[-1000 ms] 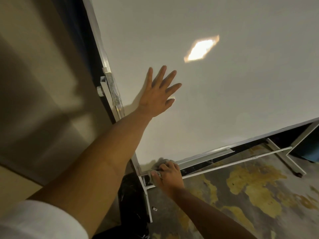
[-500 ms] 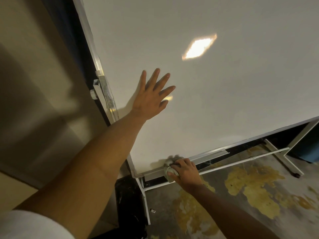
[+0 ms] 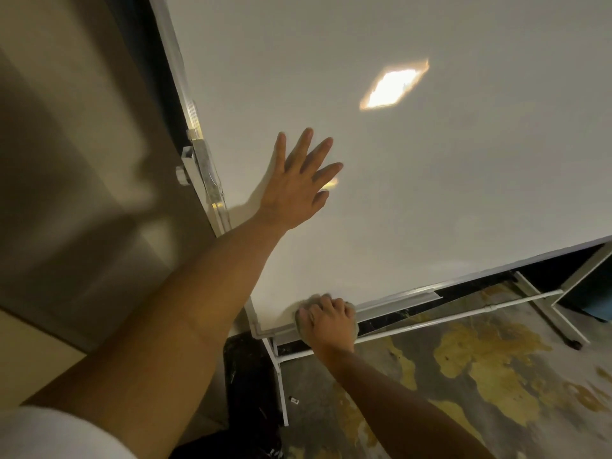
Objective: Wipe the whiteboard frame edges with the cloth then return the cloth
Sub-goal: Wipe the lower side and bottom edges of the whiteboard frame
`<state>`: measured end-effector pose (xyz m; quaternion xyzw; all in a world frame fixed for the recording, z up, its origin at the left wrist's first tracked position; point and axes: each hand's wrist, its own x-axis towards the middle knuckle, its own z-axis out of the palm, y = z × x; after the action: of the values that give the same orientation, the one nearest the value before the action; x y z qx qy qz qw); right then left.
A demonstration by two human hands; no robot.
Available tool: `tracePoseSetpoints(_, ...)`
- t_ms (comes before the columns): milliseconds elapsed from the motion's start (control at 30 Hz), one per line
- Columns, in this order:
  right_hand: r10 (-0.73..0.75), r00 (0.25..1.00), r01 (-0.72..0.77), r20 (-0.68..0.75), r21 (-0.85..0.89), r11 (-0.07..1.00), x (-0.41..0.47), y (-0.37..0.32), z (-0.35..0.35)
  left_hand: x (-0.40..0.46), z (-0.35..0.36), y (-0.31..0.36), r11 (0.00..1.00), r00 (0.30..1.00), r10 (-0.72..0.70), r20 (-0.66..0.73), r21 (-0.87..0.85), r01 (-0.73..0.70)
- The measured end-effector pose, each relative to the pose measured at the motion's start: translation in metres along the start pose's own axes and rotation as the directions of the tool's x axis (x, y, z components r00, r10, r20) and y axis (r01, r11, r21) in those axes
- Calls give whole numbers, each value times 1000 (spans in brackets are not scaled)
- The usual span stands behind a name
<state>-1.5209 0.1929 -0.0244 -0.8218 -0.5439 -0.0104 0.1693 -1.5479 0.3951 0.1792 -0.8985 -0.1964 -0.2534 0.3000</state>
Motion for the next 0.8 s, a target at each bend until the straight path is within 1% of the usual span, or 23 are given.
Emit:
tracePoseSetpoints(67, -60, 998, 59, 11, 49, 997, 1, -15, 4, -1, 2, -1, 1000, 1000, -6, 7, 0, 6)
tracePoseSetpoints(200, -235, 972, 232, 1, 164, 959, -9, -55, 20, -2, 3, 1, 1000, 1000, -7, -4, 9, 7)
tracePoseSetpoints(267, -274, 961, 274, -24, 156, 949, -11, -68, 27, -2, 1, 0, 1000, 1000, -7, 2, 21, 7)
tracePoseSetpoints(367, -329, 944, 330, -36, 59, 942, -10, -61, 32, -3, 0, -1, 999, 1000, 2, 18, 49, -3)
tracePoseSetpoints(433, -343, 939, 344, -37, 52, 937, -10, -54, 31, -2, 2, -1, 998, 1000, 0, 16, 68, -1)
tracePoseSetpoints(467, -342, 940, 342, -14, 58, 938, -11, -52, 30, -1, 3, -1, 997, 1000, 1, 11, 72, -2)
tracePoseSetpoints(500, -339, 941, 337, 15, 62, 939, -10, -50, 30, -1, 4, 0, 997, 1000, 3, 8, 71, -4)
tracePoseSetpoints(600, -369, 911, 369, 184, 35, 929, -3, -41, 30, 1, 5, 0, 999, 1000, 14, 7, 51, -15)
tracePoseSetpoints(633, -384, 897, 388, 216, 27, 921, -1, -36, 30, 1, 6, 0, 999, 1000, 14, 6, 44, -14)
tracePoseSetpoints(667, -384, 901, 385, 202, 37, 922, 2, -29, 29, 2, 6, 1, 999, 1000, 16, 4, 40, -17)
tracePoseSetpoints(700, -366, 914, 363, 174, 50, 931, 3, -23, 28, 2, 6, 1, 999, 1000, 15, 8, 40, -15)
tracePoseSetpoints(733, -330, 928, 324, 175, 60, 944, 5, -17, 25, 3, 6, 1, 999, 1000, 12, 14, 42, -13)
tracePoseSetpoints(800, -281, 930, 278, 238, 48, 959, 11, -6, 21, 5, 5, 0, 998, 1000, 6, 28, 59, -8)
